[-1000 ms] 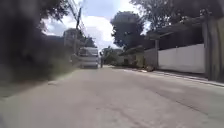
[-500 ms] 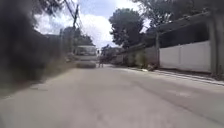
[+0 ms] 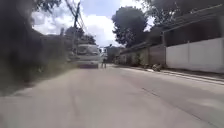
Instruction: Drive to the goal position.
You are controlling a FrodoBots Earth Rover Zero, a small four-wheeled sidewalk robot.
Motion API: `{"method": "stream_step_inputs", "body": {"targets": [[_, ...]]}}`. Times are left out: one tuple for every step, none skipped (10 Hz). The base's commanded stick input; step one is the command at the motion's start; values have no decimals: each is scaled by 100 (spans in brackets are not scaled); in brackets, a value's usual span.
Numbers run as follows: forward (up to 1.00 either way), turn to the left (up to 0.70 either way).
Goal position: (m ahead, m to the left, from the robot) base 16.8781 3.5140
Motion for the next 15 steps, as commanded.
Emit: {"method": "stream_step_inputs", "body": {"targets": [[100,-40],[100,-37],[100,-27],[100,-12],[100,0],[100,0],[100,0],[100,0],[100,0],[100,0],[100,0],[100,0],[100,0],[100,0],[100,0]]}}
